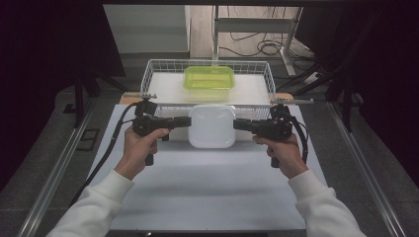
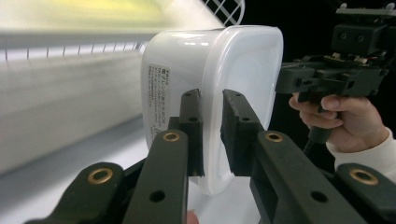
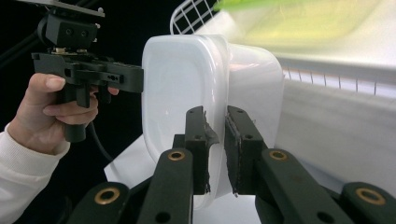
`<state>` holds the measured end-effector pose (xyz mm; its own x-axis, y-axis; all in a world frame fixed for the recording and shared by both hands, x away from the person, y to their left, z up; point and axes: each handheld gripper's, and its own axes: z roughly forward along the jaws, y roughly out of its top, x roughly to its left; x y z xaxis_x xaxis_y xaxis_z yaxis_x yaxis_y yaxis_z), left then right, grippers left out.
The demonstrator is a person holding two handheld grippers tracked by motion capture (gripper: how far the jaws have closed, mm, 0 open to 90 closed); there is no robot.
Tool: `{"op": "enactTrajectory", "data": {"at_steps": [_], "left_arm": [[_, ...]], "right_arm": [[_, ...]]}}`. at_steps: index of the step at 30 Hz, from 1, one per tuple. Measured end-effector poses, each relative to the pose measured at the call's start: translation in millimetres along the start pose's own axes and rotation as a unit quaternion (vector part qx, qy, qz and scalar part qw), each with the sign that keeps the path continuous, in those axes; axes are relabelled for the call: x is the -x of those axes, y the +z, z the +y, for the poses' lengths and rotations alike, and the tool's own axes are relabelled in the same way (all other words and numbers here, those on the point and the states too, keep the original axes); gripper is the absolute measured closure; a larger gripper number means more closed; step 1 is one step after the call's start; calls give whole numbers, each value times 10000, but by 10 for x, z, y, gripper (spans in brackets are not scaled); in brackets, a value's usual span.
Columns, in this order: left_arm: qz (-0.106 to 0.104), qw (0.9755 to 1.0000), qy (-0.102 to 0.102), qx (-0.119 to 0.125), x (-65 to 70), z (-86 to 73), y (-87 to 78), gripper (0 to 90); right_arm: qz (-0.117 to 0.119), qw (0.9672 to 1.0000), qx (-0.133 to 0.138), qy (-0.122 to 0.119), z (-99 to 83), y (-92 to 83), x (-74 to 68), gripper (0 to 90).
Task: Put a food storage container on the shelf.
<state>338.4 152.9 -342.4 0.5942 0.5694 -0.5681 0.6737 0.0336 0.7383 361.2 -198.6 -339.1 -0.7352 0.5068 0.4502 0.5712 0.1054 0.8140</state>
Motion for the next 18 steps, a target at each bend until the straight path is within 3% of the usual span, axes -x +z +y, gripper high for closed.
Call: {"op": "enactTrajectory", "data": {"at_steps": [10,18], "left_arm": [[18,9996,262,132,135,305,-103,790],[36,9993,345,170,143,491,-128,791]], "right_arm": [[-35,9996,186,-204,309,-79,-120,793],[-53,9995,202,-229,498,-85,-132,794]]}}
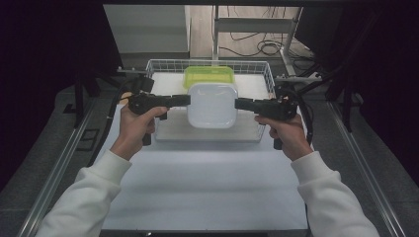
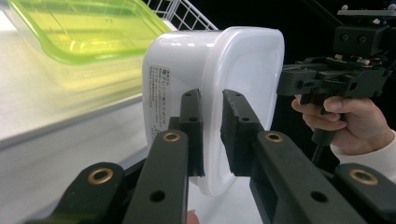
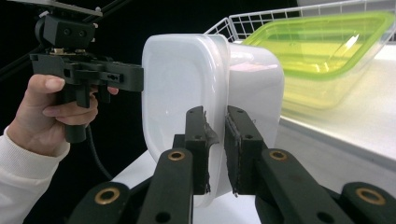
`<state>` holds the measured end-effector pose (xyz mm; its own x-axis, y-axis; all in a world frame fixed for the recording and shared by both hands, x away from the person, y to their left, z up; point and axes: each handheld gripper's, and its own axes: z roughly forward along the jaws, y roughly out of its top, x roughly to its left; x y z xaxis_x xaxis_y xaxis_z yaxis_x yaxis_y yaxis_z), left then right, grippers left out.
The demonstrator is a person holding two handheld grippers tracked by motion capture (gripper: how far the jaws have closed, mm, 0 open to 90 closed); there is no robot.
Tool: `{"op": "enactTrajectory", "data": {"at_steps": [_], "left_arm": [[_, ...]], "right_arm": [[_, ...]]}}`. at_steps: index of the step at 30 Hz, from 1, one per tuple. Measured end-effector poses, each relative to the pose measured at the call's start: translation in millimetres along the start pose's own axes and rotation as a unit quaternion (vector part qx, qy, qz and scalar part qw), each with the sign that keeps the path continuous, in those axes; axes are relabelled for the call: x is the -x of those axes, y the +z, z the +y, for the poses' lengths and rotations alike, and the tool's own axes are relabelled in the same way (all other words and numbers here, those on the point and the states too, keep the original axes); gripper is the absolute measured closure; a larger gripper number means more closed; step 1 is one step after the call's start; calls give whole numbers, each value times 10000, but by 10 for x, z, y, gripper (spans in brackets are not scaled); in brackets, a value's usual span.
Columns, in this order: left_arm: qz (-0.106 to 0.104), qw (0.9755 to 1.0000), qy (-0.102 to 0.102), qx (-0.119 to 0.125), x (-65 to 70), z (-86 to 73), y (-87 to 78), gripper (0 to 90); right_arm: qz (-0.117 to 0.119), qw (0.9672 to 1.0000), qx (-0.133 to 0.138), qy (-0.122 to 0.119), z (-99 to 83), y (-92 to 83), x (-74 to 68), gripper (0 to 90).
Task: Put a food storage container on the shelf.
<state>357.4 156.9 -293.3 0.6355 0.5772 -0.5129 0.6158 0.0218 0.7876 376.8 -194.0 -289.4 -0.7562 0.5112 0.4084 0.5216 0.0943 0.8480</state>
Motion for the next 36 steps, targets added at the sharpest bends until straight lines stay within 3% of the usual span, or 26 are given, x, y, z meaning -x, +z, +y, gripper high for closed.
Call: {"op": "enactTrajectory", "data": {"at_steps": [16,22,36], "left_arm": [[-49,9999,40,154,-50,319,-64,793],[33,9998,86,200,-91,483,-102,793],[26,9995,-64,295,-308,780,14,793]], "right_arm": [[84,9999,134,6,294,55,43,796],[99,9998,199,4,446,128,61,796],[37,9997,208,92,775,299,283,795]]}}
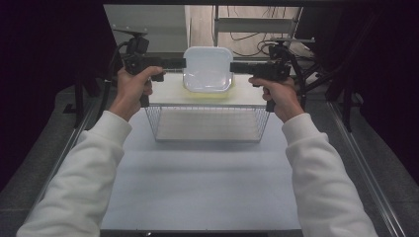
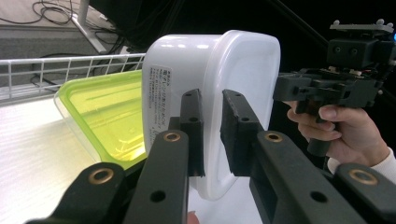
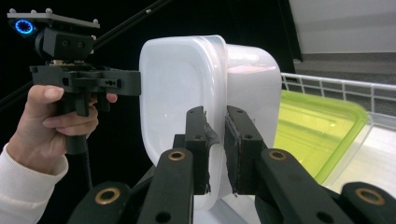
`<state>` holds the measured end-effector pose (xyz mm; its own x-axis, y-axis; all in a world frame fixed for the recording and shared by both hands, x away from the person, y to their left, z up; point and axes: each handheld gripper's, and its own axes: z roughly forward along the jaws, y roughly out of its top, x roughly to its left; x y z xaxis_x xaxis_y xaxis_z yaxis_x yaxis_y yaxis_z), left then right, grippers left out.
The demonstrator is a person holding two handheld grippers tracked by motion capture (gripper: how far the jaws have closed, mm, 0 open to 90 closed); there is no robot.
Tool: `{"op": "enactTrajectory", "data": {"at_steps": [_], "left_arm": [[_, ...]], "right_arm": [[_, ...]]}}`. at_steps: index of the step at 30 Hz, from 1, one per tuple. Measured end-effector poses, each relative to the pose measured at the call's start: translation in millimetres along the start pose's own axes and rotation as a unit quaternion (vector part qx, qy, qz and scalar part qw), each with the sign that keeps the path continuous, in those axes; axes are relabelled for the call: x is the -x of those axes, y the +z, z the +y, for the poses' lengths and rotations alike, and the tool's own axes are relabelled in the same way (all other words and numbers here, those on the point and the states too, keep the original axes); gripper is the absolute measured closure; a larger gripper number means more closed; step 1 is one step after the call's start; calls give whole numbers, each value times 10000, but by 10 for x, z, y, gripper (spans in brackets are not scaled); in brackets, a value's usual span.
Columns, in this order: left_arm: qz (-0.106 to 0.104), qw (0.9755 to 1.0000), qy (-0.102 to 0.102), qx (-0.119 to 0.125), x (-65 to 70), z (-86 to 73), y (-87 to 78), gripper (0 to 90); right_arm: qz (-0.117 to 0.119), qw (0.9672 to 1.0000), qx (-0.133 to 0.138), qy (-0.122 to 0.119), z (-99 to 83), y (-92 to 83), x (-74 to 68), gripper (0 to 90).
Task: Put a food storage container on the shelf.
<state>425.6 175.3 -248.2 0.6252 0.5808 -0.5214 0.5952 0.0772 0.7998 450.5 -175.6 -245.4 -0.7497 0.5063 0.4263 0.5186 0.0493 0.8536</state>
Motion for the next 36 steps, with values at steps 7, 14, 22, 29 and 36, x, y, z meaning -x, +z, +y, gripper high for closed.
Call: {"op": "enactTrajectory", "data": {"at_steps": [7,14,22,29,36], "left_arm": [[31,10000,-60,-35,-85,70,61,794],[-9,9996,-282,-83,-185,118,116,795],[-34,9983,-544,-186,-315,154,198,796],[-178,9963,-807,-241,-444,166,270,801],[-337,9924,-1144,-294,-569,213,332,798]], "right_arm": [[-32,9999,-100,88,94,68,99,795],[-77,9995,-172,265,188,130,173,795],[-130,9985,-226,482,209,216,294,795],[-131,9957,-314,859,209,276,424,790],[-153,9929,-341,1132,263,322,507,778]]}}
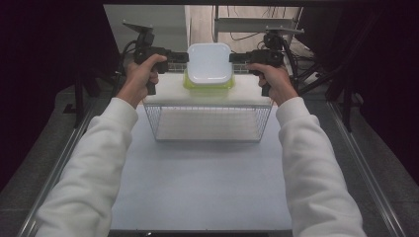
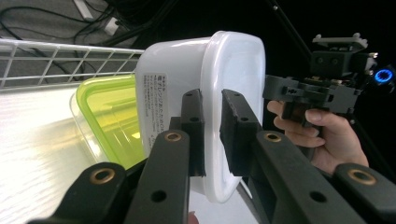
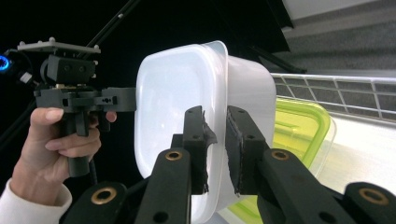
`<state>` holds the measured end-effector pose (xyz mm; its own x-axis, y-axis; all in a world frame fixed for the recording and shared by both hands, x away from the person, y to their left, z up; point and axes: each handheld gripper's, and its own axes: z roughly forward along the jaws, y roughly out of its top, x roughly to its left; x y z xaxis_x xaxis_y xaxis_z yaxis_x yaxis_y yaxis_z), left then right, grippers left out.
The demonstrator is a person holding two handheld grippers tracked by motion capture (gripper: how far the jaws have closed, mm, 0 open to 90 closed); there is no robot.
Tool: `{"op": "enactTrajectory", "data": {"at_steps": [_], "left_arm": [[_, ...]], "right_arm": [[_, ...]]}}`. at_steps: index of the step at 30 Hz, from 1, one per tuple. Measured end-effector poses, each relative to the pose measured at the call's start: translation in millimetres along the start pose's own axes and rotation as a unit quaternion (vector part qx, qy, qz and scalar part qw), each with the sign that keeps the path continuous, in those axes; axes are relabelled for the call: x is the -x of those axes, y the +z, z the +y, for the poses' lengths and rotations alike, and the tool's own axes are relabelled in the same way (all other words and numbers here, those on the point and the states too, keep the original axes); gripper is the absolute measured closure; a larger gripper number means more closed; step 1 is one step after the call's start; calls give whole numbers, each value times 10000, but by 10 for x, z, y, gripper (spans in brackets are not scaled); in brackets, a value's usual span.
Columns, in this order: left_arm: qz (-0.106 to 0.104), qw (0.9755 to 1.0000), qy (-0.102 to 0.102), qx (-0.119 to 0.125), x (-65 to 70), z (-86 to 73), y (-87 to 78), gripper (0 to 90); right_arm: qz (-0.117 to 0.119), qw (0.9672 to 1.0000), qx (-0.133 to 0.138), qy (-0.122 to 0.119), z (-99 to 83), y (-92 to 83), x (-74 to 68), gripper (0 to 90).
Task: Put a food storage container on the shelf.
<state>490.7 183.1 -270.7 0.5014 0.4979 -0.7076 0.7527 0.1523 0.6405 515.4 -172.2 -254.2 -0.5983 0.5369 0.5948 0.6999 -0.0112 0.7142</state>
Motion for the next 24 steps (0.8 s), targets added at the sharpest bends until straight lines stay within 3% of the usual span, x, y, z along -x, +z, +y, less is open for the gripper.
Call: {"op": "enactTrajectory", "data": {"at_steps": [4,10,12,13,14,24], "left_arm": [[-80,9997,-232,9,-73,54,30,795],[-125,9983,-570,67,-180,119,89,782],[12,9981,-611,47,-210,141,116,776],[202,9983,-550,-7,-222,149,134,774],[174,9981,-591,26,-245,153,143,774],[147,9981,-588,80,-256,147,150,775]], "right_arm": [[-10,9997,12,233,37,33,46,774],[195,9971,70,738,69,91,179,768],[211,9963,63,829,72,110,210,761],[139,9963,30,844,71,125,220,768],[25,9968,-1,799,67,141,229,773],[77,9961,115,870,64,150,267,782]]}}
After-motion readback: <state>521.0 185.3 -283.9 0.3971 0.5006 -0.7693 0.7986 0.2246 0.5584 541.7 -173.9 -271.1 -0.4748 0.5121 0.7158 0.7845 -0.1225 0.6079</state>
